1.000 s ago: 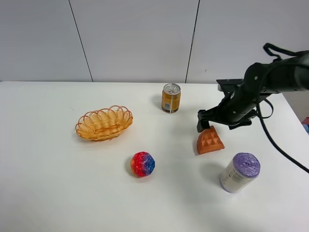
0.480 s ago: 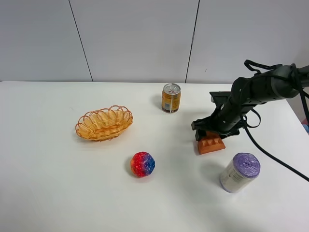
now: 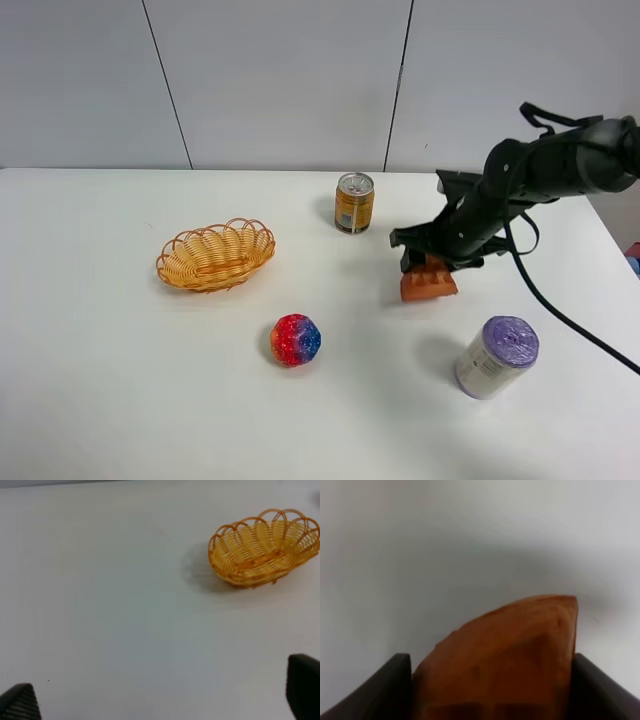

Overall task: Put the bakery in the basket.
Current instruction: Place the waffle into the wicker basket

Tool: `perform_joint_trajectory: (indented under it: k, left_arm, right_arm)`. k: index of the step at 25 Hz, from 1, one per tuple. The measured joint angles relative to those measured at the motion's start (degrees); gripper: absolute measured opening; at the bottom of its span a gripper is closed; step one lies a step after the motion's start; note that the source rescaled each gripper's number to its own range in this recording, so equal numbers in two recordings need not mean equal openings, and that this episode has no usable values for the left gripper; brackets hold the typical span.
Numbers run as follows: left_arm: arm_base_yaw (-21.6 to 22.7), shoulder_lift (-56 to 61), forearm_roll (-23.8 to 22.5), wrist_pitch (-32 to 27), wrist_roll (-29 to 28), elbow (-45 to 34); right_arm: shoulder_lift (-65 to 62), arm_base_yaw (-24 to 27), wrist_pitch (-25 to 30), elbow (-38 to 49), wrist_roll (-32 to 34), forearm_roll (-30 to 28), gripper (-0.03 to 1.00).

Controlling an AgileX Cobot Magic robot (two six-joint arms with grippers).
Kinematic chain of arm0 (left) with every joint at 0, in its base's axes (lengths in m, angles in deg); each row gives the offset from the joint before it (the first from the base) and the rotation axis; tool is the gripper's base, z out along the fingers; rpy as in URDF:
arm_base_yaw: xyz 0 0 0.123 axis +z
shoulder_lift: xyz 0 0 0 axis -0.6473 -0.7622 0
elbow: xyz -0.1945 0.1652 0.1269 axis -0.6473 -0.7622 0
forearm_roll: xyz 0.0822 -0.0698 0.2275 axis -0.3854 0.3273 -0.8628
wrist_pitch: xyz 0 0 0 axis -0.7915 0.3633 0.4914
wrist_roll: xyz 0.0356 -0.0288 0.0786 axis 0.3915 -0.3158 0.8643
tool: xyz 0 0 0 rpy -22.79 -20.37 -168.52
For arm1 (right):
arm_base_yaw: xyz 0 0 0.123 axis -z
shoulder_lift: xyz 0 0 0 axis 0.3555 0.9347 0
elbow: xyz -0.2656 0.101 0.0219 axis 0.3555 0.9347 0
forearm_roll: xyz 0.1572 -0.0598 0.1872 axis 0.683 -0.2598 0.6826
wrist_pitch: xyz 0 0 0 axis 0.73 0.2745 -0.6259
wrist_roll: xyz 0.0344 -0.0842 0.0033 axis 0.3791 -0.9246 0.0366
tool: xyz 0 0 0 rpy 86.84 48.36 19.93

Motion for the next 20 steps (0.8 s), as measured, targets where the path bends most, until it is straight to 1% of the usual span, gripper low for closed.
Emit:
perform_joint_trajectory:
  k: [4,8,12,16,20]
  left_arm:
    - [0.0,0.0,0.0,0.0,0.0,0.0]
    - [0.0,0.0,0.0,0.0,0.0,0.0]
    - [0.0,0.0,0.0,0.0,0.0,0.0]
    - [0.0,0.0,0.0,0.0,0.0,0.0]
    - [0.0,0.0,0.0,0.0,0.0,0.0]
  right_arm:
    - [-2.6,-4.1,2.5,-10.5,-1.8,1.2,0.00]
    - [-0.6,-9.5,6.5,-25.2,-2.1,0.4,0.00]
    - [8.1,-15.0,12.4,-40.9,-2.3,-0.2,0.00]
    - [19.9,-20.2,18.5,-54.9,-1.4,-0.3,0.00]
    - [29.4,-24.3,22.8,-64.5,-1.1,0.3,0.00]
